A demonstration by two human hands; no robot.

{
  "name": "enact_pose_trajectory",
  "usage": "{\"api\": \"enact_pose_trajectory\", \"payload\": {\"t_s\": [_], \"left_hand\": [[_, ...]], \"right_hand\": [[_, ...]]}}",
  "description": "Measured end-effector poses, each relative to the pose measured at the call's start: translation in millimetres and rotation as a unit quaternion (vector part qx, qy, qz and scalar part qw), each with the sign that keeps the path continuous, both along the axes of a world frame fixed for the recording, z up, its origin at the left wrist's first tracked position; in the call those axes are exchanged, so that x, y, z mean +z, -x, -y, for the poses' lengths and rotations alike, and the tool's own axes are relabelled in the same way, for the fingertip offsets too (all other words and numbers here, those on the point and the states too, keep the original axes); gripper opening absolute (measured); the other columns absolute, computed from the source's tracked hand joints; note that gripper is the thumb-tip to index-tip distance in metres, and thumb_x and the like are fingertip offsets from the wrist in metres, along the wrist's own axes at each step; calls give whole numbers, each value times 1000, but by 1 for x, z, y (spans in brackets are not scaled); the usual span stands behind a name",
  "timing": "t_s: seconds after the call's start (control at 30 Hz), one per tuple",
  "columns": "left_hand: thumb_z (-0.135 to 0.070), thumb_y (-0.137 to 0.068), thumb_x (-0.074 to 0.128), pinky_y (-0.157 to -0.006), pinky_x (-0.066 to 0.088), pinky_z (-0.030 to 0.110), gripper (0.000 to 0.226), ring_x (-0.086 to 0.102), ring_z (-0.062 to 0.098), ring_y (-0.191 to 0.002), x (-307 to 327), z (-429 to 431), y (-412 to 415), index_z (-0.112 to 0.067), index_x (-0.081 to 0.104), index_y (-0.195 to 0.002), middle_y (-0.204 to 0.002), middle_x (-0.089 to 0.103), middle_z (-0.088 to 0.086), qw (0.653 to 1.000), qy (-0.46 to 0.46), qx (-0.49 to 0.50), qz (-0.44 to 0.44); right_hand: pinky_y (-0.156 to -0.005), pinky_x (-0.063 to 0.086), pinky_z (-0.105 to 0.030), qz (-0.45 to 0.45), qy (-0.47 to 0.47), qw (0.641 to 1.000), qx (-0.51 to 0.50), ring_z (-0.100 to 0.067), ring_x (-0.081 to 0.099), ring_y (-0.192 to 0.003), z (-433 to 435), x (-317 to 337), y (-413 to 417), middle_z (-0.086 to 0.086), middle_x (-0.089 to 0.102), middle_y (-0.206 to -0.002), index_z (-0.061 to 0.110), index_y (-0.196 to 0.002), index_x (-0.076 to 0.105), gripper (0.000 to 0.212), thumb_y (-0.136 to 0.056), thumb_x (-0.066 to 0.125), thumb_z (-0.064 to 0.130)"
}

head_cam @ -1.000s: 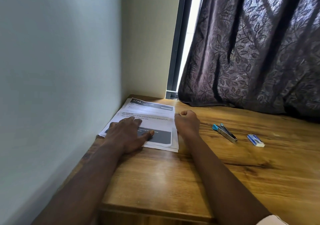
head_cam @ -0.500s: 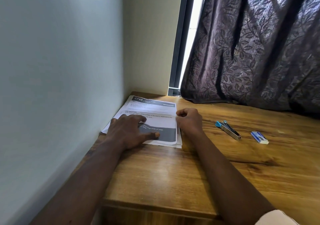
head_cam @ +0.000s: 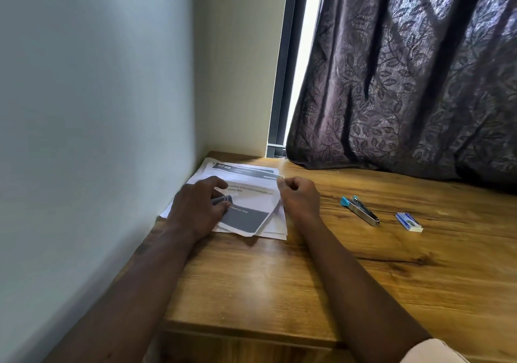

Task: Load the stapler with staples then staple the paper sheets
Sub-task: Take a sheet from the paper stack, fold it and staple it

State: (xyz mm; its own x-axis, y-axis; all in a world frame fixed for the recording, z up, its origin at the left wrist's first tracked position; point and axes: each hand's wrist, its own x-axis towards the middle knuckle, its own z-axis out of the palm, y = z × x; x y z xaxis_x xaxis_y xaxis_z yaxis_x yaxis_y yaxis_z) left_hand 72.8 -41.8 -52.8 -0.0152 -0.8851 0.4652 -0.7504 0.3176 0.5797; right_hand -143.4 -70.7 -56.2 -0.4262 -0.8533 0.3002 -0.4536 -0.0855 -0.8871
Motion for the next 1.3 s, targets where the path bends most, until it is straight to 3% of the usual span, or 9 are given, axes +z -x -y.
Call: {"api": "enact_pose_trajectory", "payload": {"t_s": [0.2, 0.5, 0.6, 0.73, 0.9, 0.97, 1.07, 1.13, 1.3], "left_hand": [[-32, -85, 79, -79, 48, 26, 21, 72, 19, -98, 3, -2, -3, -27, 74, -105, -99, 80, -6, 994, 76, 40, -66], [-32, -87, 77, -82, 52, 32, 25, 69, 23, -95, 2, -4, 6, -28, 72, -111, -102, 76, 0, 991, 132, -15, -24], [-30, -87, 77, -82, 54, 35, 28, 68, 25, -95, 1, -4, 10, -29, 71, -113, -103, 75, 2, 990, 139, -35, 0], [-37, -87, 76, -89, 55, 43, 32, 69, 24, -100, 7, -8, 18, -26, 69, -116, -109, 76, 0, 986, 147, -62, 53], [-60, -90, 66, -84, 59, 40, 37, 73, 13, -91, 32, -19, 40, -29, 68, -111, -98, 78, -10, 985, 128, -44, -111], [-70, -85, 61, -83, 61, 39, 52, 76, 13, -85, 59, -28, 51, -26, 70, -111, -93, 80, -6, 959, 25, -76, -271], [-80, -84, 52, -94, 56, 47, 73, 75, 29, -98, 102, -36, 56, -16, 69, -114, -102, 79, 12, 792, -233, -179, -534], [-69, -88, 58, -96, 55, 51, 66, 70, 37, -106, 121, -38, 55, -10, 67, -117, -108, 74, 21, 718, -295, -224, -589], [-3, -89, 69, -58, 64, 35, 28, 69, 33, -86, 128, -40, 67, 1, 63, -116, -109, 69, 23, 741, -253, -208, -586]], "right_hand": [[-75, 62, -43, 61, 33, 997, -25, -16, 70, -82, -6, 6, -3, 3, 73, -86, 27, -96, 65, 23, -96, 61, 50], [-73, 60, -43, 310, 31, 941, 130, -28, 72, -92, -17, 28, -3, -14, 73, -114, 30, -133, 56, 65, -83, 64, 70], [-85, 61, -51, 159, 51, 979, 113, -28, 68, -106, -22, 30, 3, -22, 62, -130, 35, -155, 32, 90, -81, 83, 39], [-83, 63, -41, 120, 77, 981, 129, -23, 70, -100, -41, 39, 11, -11, 67, -129, 23, -121, 69, 34, -92, 70, 4], [-80, 63, -37, 43, 164, 973, 154, -20, 73, -98, -69, 76, 37, -3, 75, -112, 25, -109, 76, 29, -93, 69, 2], [-77, 60, -24, -3, 206, 963, 174, -8, 72, -92, -84, 93, 49, -1, 75, -111, 24, -107, 78, 29, -93, 69, 0], [-92, 56, -28, -48, 263, 945, 189, -5, 70, -100, -106, 111, 65, 3, 76, -106, 19, -101, 79, 28, -90, 69, -5], [-95, 56, -30, -80, 288, 935, 192, -9, 69, -102, -119, 116, 77, -2, 71, -105, 26, -93, 79, 34, -88, 70, -7], [-96, 55, -37, -90, 272, 934, 215, -16, 56, -121, -144, 111, 104, 5, 62, -118, 31, -109, 74, 39, -81, 69, 4]]}}
